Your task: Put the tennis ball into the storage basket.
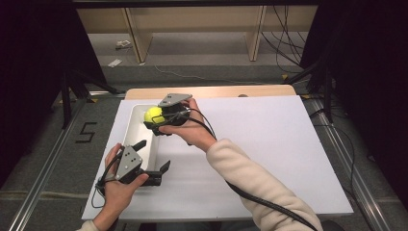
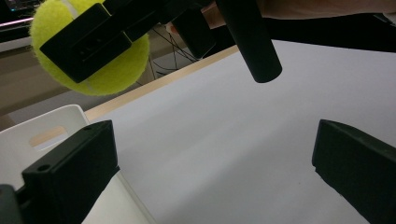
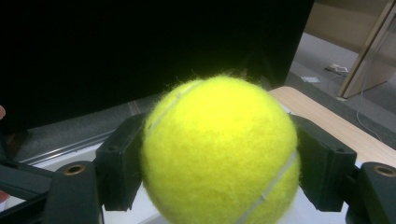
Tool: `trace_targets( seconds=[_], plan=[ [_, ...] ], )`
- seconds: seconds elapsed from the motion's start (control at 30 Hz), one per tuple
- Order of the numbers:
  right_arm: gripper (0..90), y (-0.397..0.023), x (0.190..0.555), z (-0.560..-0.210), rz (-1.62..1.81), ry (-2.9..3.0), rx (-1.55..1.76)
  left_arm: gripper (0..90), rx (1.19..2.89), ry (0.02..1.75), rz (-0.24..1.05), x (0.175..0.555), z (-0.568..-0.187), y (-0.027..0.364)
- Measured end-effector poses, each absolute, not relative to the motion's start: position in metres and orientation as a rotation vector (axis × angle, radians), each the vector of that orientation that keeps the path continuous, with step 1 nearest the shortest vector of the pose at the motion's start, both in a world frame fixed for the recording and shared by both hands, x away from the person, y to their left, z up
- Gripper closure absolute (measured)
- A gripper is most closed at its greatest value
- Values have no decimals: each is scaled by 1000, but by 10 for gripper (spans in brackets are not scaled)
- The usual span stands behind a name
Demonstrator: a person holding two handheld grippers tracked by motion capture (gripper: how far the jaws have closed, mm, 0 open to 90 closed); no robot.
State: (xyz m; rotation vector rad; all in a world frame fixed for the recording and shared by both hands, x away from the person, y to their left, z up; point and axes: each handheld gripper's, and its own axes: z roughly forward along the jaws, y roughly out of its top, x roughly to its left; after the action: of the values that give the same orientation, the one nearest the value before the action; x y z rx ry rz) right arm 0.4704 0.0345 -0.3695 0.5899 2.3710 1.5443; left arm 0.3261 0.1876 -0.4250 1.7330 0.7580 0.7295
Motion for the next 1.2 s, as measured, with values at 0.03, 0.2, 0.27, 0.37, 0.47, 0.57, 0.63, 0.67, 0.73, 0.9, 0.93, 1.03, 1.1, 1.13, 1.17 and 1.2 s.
trace_targets(
  seconds=[0.03, 0.2, 0.27, 0.37, 0.47, 0.57, 0.63, 0.67, 0.73, 0.9, 0.93, 1.03, 1.1, 1.13, 1.17, 1.2],
  plan=[
    [273, 35, 470, -370, 1543, 2373, 590, 0, 1732, 757, 730, 326, -425, 188],
    [273, 37, 471, -370, 1546, 2374, 589, 0, 1733, 758, 731, 326, -425, 188],
    [273, 38, 471, -370, 1548, 2373, 591, 0, 1734, 758, 731, 326, -425, 188],
    [273, 39, 472, -369, 1545, 2378, 585, 0, 1734, 758, 729, 326, -425, 188],
    [273, 40, 472, -369, 1546, 2374, 582, 0, 1735, 758, 730, 326, -425, 188],
    [273, 42, 472, -368, 1547, 2376, 583, 0, 1735, 758, 730, 326, -425, 188],
    [273, 42, 472, -368, 1544, 2379, 579, 0, 1735, 757, 729, 326, -425, 188],
    [273, 43, 472, -368, 1544, 2380, 578, 0, 1735, 757, 729, 326, -425, 187],
    [273, 44, 473, -368, 1544, 2380, 577, 0, 1737, 753, 730, 326, -425, 187],
    [273, 46, 473, -369, 1544, 2382, 576, 0, 1740, 754, 728, 326, -425, 187],
    [273, 46, 473, -369, 1541, 2389, 577, 0, 1742, 748, 732, 326, -426, 187],
    [273, 48, 473, -367, 1535, 2392, 566, 0, 1739, 736, 734, 327, -425, 186],
    [273, 49, 474, -365, 1530, 2397, 562, 0, 1739, 736, 735, 327, -425, 186],
    [273, 50, 474, -365, 1528, 2397, 559, 0, 1739, 736, 735, 327, -425, 186],
    [273, 50, 474, -364, 1530, 2396, 561, 0, 1741, 736, 735, 327, -425, 186],
    [273, 50, 474, -364, 1532, 2395, 558, 0, 1740, 735, 735, 327, -425, 186]
  ],
)
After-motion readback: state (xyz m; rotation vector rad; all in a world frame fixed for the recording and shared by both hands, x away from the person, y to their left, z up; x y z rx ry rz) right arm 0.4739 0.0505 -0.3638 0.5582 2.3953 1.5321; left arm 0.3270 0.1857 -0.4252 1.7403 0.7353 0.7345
